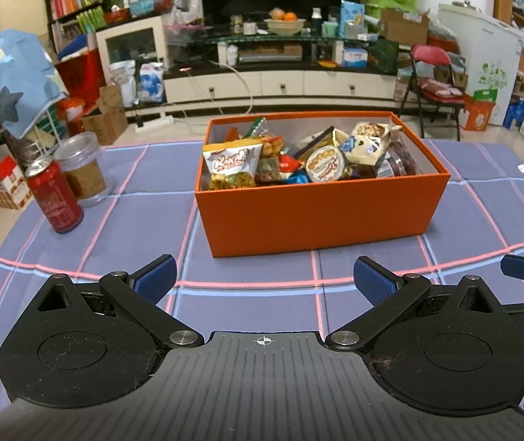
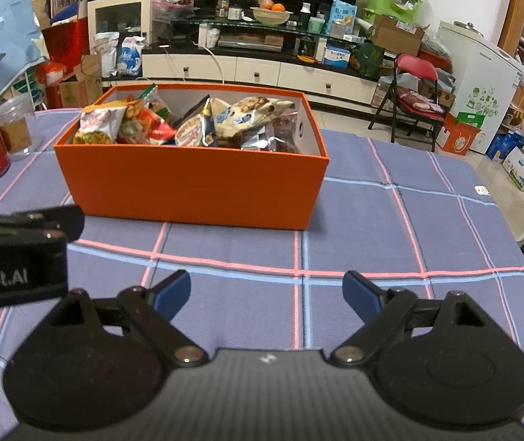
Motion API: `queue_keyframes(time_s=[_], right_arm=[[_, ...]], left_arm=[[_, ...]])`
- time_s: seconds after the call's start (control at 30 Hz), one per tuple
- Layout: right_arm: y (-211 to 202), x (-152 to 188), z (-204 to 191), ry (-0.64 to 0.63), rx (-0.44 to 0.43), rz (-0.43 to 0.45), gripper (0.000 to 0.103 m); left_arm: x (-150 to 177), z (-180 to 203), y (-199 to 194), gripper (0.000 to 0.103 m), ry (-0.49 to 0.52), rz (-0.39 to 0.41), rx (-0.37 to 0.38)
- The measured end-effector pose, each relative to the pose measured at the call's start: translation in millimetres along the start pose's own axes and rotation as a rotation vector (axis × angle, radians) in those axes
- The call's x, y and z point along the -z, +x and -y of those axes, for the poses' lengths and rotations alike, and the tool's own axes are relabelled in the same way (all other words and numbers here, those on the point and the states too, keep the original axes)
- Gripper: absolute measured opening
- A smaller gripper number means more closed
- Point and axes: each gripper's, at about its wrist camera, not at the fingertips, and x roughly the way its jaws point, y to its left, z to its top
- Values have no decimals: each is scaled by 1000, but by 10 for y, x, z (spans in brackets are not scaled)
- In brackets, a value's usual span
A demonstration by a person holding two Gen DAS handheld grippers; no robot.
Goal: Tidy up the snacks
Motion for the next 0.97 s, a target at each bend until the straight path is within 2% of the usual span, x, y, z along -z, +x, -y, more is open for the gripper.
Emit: queue_keyframes(time_s=[0.57,0.8,0.97], right_arm=[[-8,2,-15,0,-11,7,89],[-12,3,-10,2,-12,8,89],[-11,1,-6,2,-13,7,89]], left_arm=[[4,-15,0,94,2,2,-2],[52,-51,-47,94,-18,25,40],[72,-12,-41,94,9,34,15]])
